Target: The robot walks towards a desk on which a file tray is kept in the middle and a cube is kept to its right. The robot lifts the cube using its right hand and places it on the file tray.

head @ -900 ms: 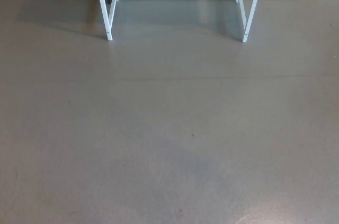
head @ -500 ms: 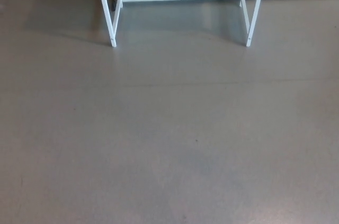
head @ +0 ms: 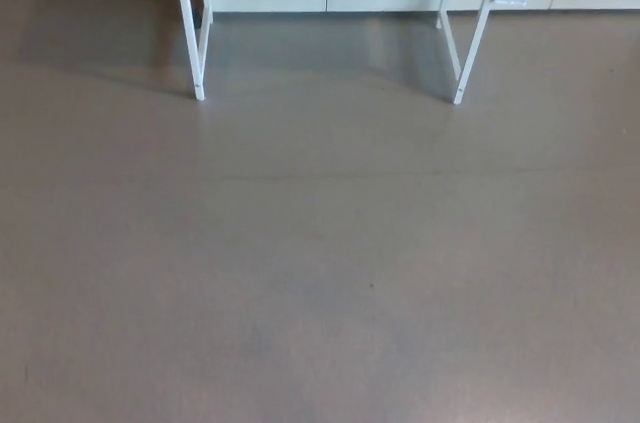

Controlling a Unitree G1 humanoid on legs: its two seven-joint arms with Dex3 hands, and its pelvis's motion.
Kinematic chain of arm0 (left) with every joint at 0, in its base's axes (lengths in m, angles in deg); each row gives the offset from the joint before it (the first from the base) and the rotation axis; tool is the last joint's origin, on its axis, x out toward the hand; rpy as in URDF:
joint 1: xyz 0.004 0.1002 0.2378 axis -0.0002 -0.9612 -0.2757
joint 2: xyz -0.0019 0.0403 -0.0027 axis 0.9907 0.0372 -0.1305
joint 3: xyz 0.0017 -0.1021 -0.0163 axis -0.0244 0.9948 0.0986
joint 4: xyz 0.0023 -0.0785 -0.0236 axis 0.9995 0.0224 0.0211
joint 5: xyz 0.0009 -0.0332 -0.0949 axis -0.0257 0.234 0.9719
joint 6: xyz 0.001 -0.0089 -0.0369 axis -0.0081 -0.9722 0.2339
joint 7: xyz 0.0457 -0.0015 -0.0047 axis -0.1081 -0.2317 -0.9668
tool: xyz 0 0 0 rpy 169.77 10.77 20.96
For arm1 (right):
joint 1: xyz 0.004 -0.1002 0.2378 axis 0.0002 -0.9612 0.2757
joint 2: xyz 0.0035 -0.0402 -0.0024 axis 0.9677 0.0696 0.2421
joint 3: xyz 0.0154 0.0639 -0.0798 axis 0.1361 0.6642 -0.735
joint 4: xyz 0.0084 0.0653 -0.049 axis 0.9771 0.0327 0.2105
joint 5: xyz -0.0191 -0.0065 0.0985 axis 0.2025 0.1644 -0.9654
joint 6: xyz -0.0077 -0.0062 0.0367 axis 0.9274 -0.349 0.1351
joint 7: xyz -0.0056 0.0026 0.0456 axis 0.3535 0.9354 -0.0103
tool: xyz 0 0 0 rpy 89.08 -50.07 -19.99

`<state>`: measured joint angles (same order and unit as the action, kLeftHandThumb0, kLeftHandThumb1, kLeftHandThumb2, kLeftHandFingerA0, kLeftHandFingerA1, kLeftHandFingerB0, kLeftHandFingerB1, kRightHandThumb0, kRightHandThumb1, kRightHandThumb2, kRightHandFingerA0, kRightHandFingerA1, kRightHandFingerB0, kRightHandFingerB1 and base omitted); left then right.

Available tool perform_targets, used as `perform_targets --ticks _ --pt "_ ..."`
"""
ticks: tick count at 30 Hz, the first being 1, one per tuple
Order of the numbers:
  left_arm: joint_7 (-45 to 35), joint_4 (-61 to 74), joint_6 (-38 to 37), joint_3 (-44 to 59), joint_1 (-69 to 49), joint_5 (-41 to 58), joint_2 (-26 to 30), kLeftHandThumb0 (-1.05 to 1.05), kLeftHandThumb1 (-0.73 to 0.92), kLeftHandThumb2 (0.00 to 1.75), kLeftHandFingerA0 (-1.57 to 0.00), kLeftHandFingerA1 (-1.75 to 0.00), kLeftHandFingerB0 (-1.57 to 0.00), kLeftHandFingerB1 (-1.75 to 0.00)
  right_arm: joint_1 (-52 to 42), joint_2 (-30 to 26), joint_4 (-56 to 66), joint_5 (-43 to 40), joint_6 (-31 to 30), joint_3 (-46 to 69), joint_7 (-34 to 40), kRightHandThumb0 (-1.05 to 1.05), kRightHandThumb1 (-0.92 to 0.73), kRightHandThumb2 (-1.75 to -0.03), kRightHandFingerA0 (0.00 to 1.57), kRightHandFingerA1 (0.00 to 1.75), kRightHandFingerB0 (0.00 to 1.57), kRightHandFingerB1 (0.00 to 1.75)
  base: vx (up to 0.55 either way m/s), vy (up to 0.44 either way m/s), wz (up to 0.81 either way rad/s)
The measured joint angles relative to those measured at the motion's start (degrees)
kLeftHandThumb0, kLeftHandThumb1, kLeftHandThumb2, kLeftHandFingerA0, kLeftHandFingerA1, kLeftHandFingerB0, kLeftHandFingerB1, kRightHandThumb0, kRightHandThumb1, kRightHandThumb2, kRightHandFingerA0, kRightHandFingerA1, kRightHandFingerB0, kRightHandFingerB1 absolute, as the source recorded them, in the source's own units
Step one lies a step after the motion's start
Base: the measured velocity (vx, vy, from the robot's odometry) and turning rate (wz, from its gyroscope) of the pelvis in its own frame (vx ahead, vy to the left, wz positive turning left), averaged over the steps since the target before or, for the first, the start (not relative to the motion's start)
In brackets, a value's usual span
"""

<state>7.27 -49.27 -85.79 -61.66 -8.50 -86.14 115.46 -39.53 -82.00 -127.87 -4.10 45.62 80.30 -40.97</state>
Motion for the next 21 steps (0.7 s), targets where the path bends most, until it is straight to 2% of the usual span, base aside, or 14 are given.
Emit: perform_targets --ticks 1,2,5,7,10,11,12,13,14,16,17,18,19,21 --pt "0.0 0.0 -0.2 0.7 0.4 0.4 -0.1 0.33 -0.63 1.65 -0.81 -1.75 -0.8 -1.65 0.0 0.0 -0.1 0.0 0.2 0.0 0.1 -0.74 -0.5 -0.9 0.31 0.61 0.1 0.48 0.18 -0.064 0.06" --pt "0.0 0.1 -0.4 1.6 1.1 0.9 -0.2 0.33 -0.63 1.65 -0.81 -1.75 -0.8 -1.65 0.1 0.0 -0.2 0.1 0.4 0.0 0.1 -0.74 -0.5 -0.9 0.31 0.61 0.1 0.48 0.16 -0.109 0.14" --pt "0.1 0.2 -1.3 2.7 2.5 1.6 -0.6 0.23 -0.73 1.16 -1.25 -1.75 -1.21 -1.67 0.2 0.0 -0.4 0.1 0.8 0.0 0.3 -0.74 -0.5 -0.9 0.31 0.61 0.1 0.48 0.22 -0.196 0.13" --pt "0.1 -0.1 -2.1 2.8 3.7 1.9 -1.0 0.34 -0.63 1.37 -1.13 -1.75 -1.09 -1.67 0.6 0.4 -0.6 0.2 1.0 -0.1 0.4 -0.74 -0.5 -0.9 0.31 0.61 0.1 0.48 0.29 -0.239 -0.05" --pt "-0.3 -0.1 -2.8 2.3 5.4 2.2 -1.7 0.33 -0.62 1.42 -1.07 -1.75 -1.04 -1.67 1.1 -0.2 -0.7 0.3 1.3 0.0 0.7 -0.74 -0.5 -0.9 0.31 0.61 0.1 0.48 0.29 -0.185 0.24" --pt "-0.4 -0.2 -2.8 2.3 5.5 2.2 -1.7 0.26 -0.7 1.47 -0.94 -1.75 -0.93 -1.67 1.3 -0.2 -0.7 0.3 1.3 0.1 0.8 -0.74 -0.5 -0.9 0.31 0.61 0.1 0.48 0.27 -0.145 0.01" --pt "-0.5 -0.3 -2.9 2.1 5.6 2.3 -1.6 0.25 -0.66 1.67 -0.73 -1.75 -0.74 -1.67 1.5 -0.2 -0.7 0.3 1.4 0.0 0.9 -0.74 -0.5 -0.9 0.31 0.61 0.1 0.48 0.25 -0.123 0.01" --pt "-0.5 -0.4 -2.9 2.1 5.5 2.3 -1.6 0.25 -0.66 1.67 -0.73 -1.75 -0.74 -1.67 1.7 -0.2 -0.7 0.3 1.4 0.0 0.9 -0.74 -0.5 -0.9 0.31 0.61 0.1 0.48 0.21 -0.103 -0.05" --pt "-0.5 -0.6 -2.9 2.0 5.3 2.3 -1.6 0.26 -0.73 1.72 -0.5 -1.67 -0.53 -1.61 1.8 -0.2 -0.7 0.3 1.4 0.0 1.0 -0.74 -0.5 -0.9 0.31 0.61 0.1 0.48 0.23 -0.06 -0.01" --pt "-0.5 -0.7 -2.9 1.7 4.4 2.3 -1.5 -0.22 -0.61 1.71 -0.24 -1.49 -0.28 -1.43 1.9 -0.2 -0.7 0.3 1.5 0.0 1.0 -0.74 -0.5 -0.9 0.31 0.61 0.1 0.48 0.21 -0.025 -0.08" --pt "-0.6 -0.8 -2.9 1.4 3.6 2.3 -1.4 -0.24 -0.5 1.75 -0.45 -1.59 -0.5 -1.53 1.9 -0.2 -0.8 0.3 1.5 0.0 1.0 -0.74 -0.5 -0.9 0.31 0.61 0.1 0.48 0.19 0.03 -0.15" --pt "-0.6 -0.9 -2.9 1.2 3.1 2.3 -1.4 -0.34 -0.73 1.06 -0.79 -1.4 -0.83 -1.38 2.0 -0.2 -0.8 0.3 1.5 0.0 1.0 -0.74 -0.5 -0.9 0.31 0.61 0.1 0.48 0.25 0.063 -0.24" --pt "-0.5 -1.4 -2.9 0.7 2.6 2.2 -1.3 -0.41 -0.69 1.16 -0.67 -1.41 -0.71 -1.39 2.0 -0.2 -0.8 0.3 1.5 0.0 1.0 -0.74 -0.5 -0.9 0.31 0.61 0.1 0.48 0.28 0.086 -0.13" --pt "-0.6 -2.3 -2.9 -0.7 1.9 1.9 -1.2 -0.45 -0.62 1.15 -0.73 -1.39 -0.75 -1.37 2.0 -0.2 -1.0 0.3 1.5 0.0 1.0 -0.74 -0.5 -0.9 0.31 0.61 0.1 0.48 0.31 0.111 -0.05"
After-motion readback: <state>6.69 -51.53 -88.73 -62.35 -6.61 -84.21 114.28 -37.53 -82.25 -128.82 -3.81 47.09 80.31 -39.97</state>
